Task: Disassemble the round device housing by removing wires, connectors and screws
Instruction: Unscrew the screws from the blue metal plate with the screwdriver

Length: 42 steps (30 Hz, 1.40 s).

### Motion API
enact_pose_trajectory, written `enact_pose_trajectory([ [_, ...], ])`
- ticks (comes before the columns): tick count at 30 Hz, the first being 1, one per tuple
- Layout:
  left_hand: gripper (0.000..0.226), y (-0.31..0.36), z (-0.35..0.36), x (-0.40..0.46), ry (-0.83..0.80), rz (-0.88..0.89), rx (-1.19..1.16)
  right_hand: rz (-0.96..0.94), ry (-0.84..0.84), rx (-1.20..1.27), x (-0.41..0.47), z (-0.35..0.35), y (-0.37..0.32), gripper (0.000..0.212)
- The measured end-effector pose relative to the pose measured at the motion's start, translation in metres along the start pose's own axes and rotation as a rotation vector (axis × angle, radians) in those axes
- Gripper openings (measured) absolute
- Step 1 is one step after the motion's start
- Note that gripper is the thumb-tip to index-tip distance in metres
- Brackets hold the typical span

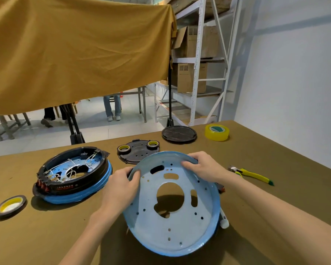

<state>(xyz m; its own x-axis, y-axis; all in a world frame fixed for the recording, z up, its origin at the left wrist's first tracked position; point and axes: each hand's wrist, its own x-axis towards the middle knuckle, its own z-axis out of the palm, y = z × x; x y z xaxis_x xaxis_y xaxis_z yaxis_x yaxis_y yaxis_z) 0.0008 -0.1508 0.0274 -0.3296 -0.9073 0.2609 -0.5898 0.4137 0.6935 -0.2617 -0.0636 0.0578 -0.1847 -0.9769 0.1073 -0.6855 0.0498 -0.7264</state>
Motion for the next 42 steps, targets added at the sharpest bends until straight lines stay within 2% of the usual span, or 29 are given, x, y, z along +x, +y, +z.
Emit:
enact_pose_trajectory([
  [2, 0.033, -0.008, 0.008, -0.002, -0.060, -0.067, -0.006, 0.058, -0.073, -0.063, 0.007, 0.004, 0.005, 0.029],
  [5, 0.045, -0.020, 0.017, -0.004, -0.157, -0.215, -0.161, 0.045, -0.115, -0.163, 0.017, 0.017, 0.008, 0.021],
  [6, 0.043, -0.023, 0.019, -0.005, -0.190, -0.262, -0.226, 0.037, -0.119, -0.198, 0.021, 0.023, 0.007, 0.023],
  [9, 0.035, -0.032, 0.024, -0.009, -0.236, -0.371, -0.379, 0.026, -0.072, -0.348, 0.031, 0.045, 0.001, 0.051],
  [13, 0.038, -0.039, 0.027, -0.013, -0.239, -0.406, -0.421, 0.162, -0.029, -0.479, 0.050, 0.071, -0.006, 0.069],
  [18, 0.045, -0.038, 0.026, -0.016, -0.230, -0.404, -0.444, 0.255, -0.152, -0.381, 0.059, 0.064, -0.002, 0.064],
  [22, 0.054, -0.039, 0.030, -0.017, -0.211, -0.435, -0.494, 0.295, -0.145, -0.389, 0.050, 0.057, -0.007, 0.066],
  [25, 0.052, -0.038, 0.031, -0.020, -0.171, -0.504, -0.613, 0.154, 0.030, -0.637, 0.032, 0.070, -0.019, 0.068],
  [27, 0.046, -0.038, 0.030, -0.022, -0.119, -0.564, -0.687, -0.020, 0.109, -0.609, 0.011, 0.080, -0.028, 0.060],
  [28, 0.044, -0.038, 0.030, -0.021, -0.078, -0.590, -0.714, -0.095, 0.076, -0.509, -0.002, 0.081, -0.031, 0.055],
  [30, 0.044, -0.037, 0.028, -0.018, 0.015, -0.633, -0.759, -0.199, -0.105, -0.299, -0.026, 0.076, -0.034, 0.046],
  [33, 0.045, -0.036, 0.026, -0.016, 0.077, -0.638, -0.759, -0.246, -0.357, -0.288, -0.055, 0.063, -0.031, 0.048],
  [36, 0.054, -0.039, 0.027, -0.024, 0.019, -0.559, -0.738, -0.321, -0.336, -0.434, -0.064, 0.052, -0.028, 0.058],
  [40, 0.040, -0.042, 0.027, -0.034, 0.001, -0.447, -0.736, -0.405, -0.307, -0.505, -0.067, 0.044, -0.038, 0.057],
  [42, 0.042, -0.038, 0.025, -0.033, 0.017, -0.430, -0.774, -0.446, -0.321, -0.555, -0.074, 0.052, -0.043, 0.066],
])
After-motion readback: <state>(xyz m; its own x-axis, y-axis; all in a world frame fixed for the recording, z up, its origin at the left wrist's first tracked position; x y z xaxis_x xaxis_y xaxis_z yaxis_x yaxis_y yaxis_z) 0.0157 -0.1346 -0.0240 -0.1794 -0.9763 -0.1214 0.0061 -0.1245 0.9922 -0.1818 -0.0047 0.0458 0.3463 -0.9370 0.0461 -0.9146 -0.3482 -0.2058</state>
